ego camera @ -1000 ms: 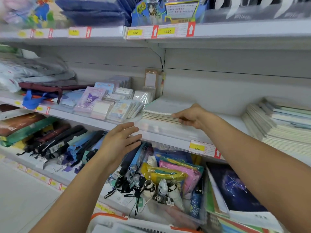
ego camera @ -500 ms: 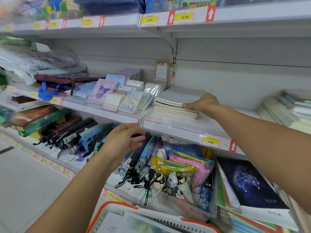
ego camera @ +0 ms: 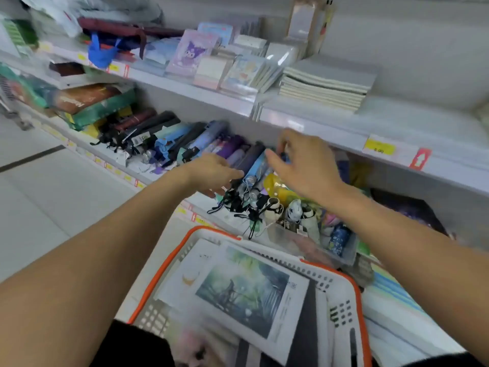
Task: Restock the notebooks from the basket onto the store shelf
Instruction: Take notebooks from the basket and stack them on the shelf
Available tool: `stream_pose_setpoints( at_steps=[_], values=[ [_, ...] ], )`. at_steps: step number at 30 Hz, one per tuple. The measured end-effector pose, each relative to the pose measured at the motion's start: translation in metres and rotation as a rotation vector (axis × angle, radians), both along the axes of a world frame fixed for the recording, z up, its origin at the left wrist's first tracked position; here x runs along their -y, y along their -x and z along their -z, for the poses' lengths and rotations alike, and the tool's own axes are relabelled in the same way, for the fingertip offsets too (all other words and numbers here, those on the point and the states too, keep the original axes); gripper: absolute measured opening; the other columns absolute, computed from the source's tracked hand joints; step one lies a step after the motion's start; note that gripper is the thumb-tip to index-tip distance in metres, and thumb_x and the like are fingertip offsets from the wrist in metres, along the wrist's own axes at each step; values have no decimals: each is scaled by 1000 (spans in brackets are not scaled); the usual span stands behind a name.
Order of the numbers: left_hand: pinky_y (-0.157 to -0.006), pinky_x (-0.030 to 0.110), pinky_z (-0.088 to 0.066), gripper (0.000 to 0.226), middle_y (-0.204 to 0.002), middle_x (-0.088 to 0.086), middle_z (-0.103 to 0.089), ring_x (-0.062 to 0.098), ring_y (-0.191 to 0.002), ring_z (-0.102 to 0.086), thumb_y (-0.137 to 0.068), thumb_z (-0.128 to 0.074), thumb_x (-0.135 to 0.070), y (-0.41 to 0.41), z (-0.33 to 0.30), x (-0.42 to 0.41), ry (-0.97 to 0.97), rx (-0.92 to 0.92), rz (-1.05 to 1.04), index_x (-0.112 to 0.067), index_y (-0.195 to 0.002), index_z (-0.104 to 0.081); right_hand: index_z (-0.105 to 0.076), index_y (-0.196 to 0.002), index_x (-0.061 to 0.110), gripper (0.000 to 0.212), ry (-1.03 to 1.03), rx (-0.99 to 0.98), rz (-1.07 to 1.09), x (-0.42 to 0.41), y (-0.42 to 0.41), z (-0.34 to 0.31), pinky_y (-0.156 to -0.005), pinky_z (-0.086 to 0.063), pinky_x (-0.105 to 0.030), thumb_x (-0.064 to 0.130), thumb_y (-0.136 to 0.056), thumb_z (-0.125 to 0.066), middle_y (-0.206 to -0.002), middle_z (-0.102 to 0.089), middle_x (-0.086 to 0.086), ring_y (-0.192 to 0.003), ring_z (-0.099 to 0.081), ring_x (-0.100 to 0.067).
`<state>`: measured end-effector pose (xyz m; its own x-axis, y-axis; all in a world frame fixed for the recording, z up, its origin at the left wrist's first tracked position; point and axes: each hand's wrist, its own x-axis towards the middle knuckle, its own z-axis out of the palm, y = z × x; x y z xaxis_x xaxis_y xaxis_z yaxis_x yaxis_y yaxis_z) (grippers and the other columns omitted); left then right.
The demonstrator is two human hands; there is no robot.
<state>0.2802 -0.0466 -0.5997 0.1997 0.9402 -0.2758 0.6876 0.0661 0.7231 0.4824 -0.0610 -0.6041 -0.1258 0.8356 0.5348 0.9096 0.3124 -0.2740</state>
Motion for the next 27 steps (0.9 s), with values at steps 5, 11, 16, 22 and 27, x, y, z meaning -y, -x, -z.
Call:
stream_pose_setpoints(
  at_steps=[5, 11, 16, 22, 27],
  values=[
    [-77, 34, -57, 53, -108, 1, -66, 17, -88, -66, -94, -48, -56, 41, 31, 14, 253, -584, 262, -10, -116, -60, -64, -83, 9, 68, 1225, 24, 67, 59, 49, 164, -63, -51, -30, 74, -68, -72, -76, -70, -5, -71, -65, -18],
    [-90, 40, -56, 51, -107, -4, -65, 14, -94, -66, -93, -47, -58, 69, 36, 18, 255, -583, 307, -18, -125, -56, -9, -155, 13, 153, 1137, 171, 254, 77, 40, 223, -109, -34, -59, 88, -38, -73, -154, -16, -9, -144, -17, -37],
    [-89, 39, -56, 52, -107, -3, -64, 17, -96, -66, -93, -48, -58, 79, 39, 20, 275, -591, 322, -19, -126, -55, -33, -141, 10, 137, 1010, 282, 294, 77, 36, 218, -94, -47, -51, 86, -36, -75, -138, -34, -12, -128, -40, -36],
    [-91, 42, -55, 58, -111, 0, -64, 20, -98, -65, -92, -47, -59, 73, 33, 25, 263, -576, 337, -17, -132, -52, -52, -111, 17, 99, 1091, 185, 336, 65, 11, 214, -83, -52, -38, 78, -40, -82, -107, -62, 0, -102, -61, -25],
    [-94, 44, -53, 61, -117, 2, -67, 23, -104, -65, -89, -47, -63, 66, 30, 28, 338, -495, 317, -15, -124, -60, -62, -91, 26, 22, 1195, -186, -63, 53, -6, 147, -74, -49, -28, 38, -81, -77, -93, -66, 5, -89, -62, -18]
  ],
)
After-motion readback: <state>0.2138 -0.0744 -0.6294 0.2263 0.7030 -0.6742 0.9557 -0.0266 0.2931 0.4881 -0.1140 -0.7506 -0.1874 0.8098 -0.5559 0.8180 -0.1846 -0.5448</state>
